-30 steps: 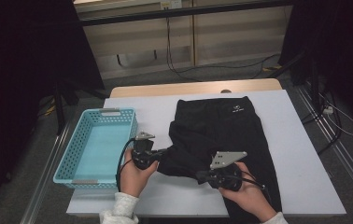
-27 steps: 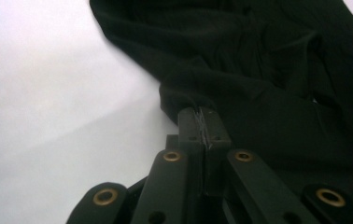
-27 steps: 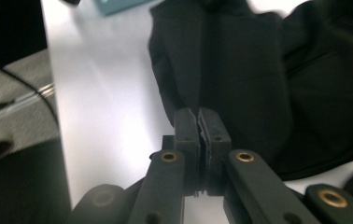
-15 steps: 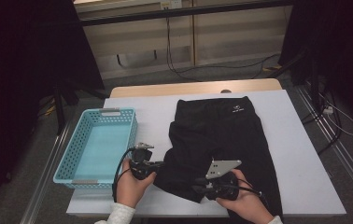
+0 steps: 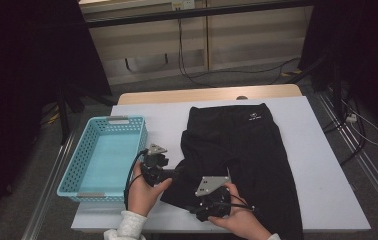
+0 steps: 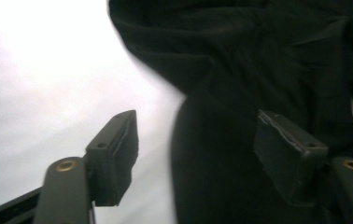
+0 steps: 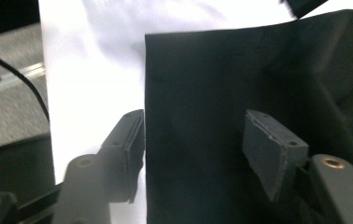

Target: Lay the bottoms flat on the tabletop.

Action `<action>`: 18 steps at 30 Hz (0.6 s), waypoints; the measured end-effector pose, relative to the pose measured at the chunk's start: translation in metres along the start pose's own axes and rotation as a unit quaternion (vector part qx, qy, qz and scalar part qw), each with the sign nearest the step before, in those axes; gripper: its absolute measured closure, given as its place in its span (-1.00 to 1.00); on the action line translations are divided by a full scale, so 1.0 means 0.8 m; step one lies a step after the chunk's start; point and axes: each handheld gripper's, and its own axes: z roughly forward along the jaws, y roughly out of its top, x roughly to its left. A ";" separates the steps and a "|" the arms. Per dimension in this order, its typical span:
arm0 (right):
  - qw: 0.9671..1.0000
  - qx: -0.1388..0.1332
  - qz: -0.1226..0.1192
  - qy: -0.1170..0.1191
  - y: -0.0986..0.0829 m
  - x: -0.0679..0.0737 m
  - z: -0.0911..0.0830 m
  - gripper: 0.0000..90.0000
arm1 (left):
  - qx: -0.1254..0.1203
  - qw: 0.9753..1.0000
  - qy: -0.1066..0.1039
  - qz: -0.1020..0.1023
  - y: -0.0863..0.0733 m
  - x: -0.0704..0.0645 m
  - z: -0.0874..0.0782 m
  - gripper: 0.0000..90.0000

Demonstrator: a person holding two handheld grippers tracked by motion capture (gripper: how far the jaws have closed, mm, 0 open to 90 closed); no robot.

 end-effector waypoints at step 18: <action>1.000 0.004 0.007 0.010 -0.002 -0.011 0.003 0.98 | -0.003 1.000 -0.006 -0.011 0.001 0.006 0.004 -0.53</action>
